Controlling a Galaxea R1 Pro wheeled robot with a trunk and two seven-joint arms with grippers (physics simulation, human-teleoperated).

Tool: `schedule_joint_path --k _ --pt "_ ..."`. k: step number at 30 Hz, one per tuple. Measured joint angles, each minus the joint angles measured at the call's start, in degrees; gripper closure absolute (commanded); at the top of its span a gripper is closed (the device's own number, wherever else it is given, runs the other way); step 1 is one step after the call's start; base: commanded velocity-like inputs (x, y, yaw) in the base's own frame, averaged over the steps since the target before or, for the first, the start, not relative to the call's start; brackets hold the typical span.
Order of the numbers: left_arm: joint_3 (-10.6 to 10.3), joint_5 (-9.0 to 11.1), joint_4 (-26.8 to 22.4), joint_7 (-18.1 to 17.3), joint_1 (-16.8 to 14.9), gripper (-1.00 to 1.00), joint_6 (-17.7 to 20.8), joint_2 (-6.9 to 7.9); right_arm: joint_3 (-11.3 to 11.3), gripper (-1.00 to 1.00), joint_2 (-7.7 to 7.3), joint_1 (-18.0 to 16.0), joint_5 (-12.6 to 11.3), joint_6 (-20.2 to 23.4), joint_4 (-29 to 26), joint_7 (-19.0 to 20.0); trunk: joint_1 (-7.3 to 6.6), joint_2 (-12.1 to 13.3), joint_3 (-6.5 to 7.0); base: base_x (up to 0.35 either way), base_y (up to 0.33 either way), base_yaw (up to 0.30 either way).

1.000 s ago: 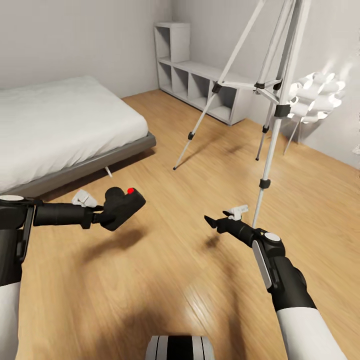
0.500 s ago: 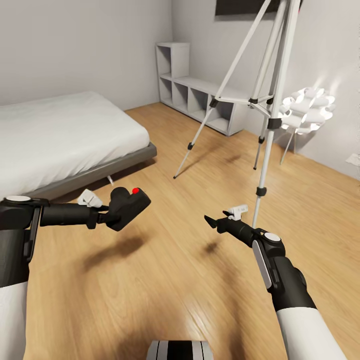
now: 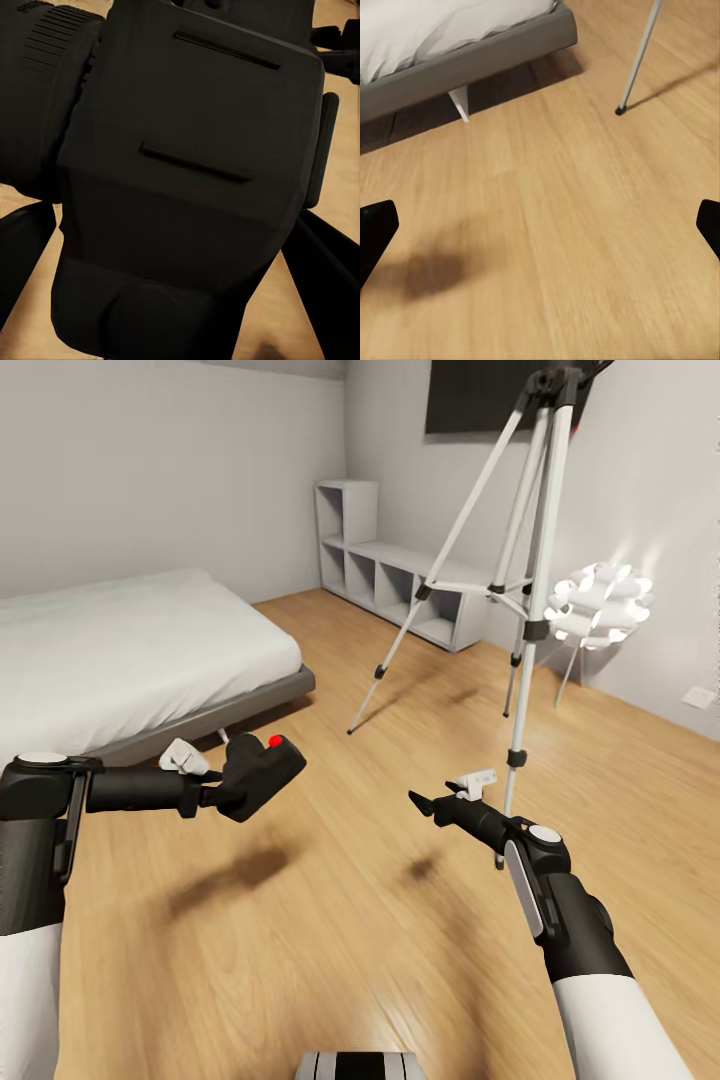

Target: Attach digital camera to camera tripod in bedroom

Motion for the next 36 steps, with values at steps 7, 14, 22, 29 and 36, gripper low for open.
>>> schedule_joint_path --k 7,14,22,29,36 --pt "0.00 0.00 0.00 0.00 0.00 1.00 0.00 -0.15 -0.02 -1.00 0.03 0.00 0.00 0.00 0.02 0.36 -0.18 0.09 1.55 0.000 0.000 0.000" --pt "0.00 0.00 0.01 0.00 0.00 1.00 0.00 -0.16 -0.04 -1.00 0.01 0.00 0.00 -0.02 -0.01 2.02 -0.36 0.19 3.10 0.000 0.000 0.000" --pt "0.00 0.00 0.01 0.00 0.00 1.00 0.00 -0.16 -0.04 -1.00 0.02 0.00 0.00 -0.02 -0.01 2.27 -0.57 0.30 4.88 0.000 0.000 0.000" --pt "0.00 0.00 0.01 0.00 0.00 1.00 0.03 -0.16 -0.04 -1.00 0.00 0.00 0.00 -0.02 0.00 2.29 -0.75 0.39 6.43 0.000 0.000 0.000" --pt "0.00 0.00 0.00 0.00 0.00 1.00 0.08 -0.16 -0.04 -1.00 0.01 0.00 0.00 -0.02 0.00 2.30 -0.93 0.48 7.98 0.000 0.000 0.000"
